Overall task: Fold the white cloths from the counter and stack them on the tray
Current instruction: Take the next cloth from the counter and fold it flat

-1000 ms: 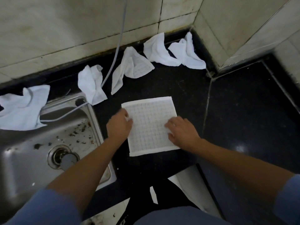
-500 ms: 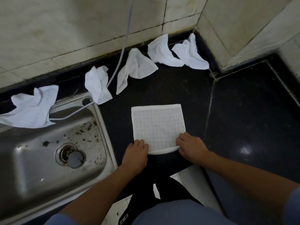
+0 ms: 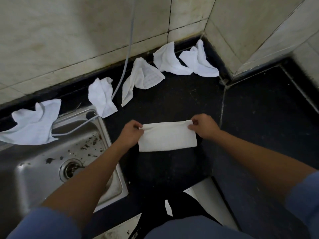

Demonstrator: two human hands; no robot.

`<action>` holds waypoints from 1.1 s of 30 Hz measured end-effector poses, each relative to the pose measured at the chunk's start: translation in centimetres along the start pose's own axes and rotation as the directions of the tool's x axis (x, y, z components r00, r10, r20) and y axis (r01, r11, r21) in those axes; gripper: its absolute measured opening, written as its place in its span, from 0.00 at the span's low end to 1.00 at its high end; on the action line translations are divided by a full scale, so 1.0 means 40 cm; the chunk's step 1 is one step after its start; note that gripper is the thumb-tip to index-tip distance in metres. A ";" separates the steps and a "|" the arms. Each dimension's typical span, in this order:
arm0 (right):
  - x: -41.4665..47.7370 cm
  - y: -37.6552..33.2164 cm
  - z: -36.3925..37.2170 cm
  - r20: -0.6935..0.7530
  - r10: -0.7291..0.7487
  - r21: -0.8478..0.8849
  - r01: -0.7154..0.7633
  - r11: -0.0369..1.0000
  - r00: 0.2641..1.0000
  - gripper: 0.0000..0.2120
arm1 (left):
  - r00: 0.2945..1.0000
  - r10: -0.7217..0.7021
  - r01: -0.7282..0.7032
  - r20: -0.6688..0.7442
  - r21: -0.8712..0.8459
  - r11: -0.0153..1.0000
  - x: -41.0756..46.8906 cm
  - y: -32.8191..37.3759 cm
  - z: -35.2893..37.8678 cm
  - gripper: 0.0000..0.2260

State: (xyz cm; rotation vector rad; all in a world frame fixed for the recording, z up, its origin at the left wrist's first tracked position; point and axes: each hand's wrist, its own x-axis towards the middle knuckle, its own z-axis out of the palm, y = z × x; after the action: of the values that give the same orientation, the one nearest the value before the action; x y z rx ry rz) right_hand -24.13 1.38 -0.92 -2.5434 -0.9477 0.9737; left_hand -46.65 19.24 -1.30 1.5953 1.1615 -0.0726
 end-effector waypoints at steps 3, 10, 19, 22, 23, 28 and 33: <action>0.034 0.000 0.021 -0.005 0.082 -0.069 -0.083 0.994 0.997 0.05 | 0.990 -0.143 0.141 0.000 -0.146 0.979 0.053 0.003 0.017 0.04; 0.008 -0.001 0.037 -0.040 0.096 -0.308 -0.103 0.946 0.995 0.13 | 0.979 0.020 0.015 -0.201 0.173 0.985 0.054 -0.038 0.042 0.11; -0.143 0.049 0.130 0.100 -0.267 -0.322 0.285 0.903 0.958 0.10 | 0.878 0.439 -0.429 0.192 0.723 0.542 -0.060 -0.097 0.088 0.05; -0.163 0.101 0.128 0.035 -0.146 -0.234 0.150 0.961 0.989 0.07 | 0.874 0.459 -0.403 0.160 0.766 0.501 -0.071 -0.152 0.070 0.06; -0.165 0.110 0.122 0.032 -0.113 -0.229 0.117 0.966 0.993 0.08 | 0.864 0.479 -0.402 0.153 0.784 0.474 -0.073 -0.162 0.062 0.07; -0.121 0.063 0.096 -0.140 0.038 -0.127 -0.056 0.990 0.989 0.16 | 0.806 0.557 -0.429 0.203 0.847 0.312 -0.066 -0.178 0.046 0.15; -0.050 0.005 0.098 -0.107 0.313 0.132 -0.299 0.945 0.944 0.21 | 0.825 0.519 -0.421 0.222 0.854 0.304 -0.063 -0.166 0.040 0.17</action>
State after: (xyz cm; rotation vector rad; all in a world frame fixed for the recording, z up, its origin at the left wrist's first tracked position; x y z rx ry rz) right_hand -27.77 -0.06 -2.94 -2.6657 -0.4537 0.9015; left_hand -51.76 15.82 -5.19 2.8964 0.6258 -0.2493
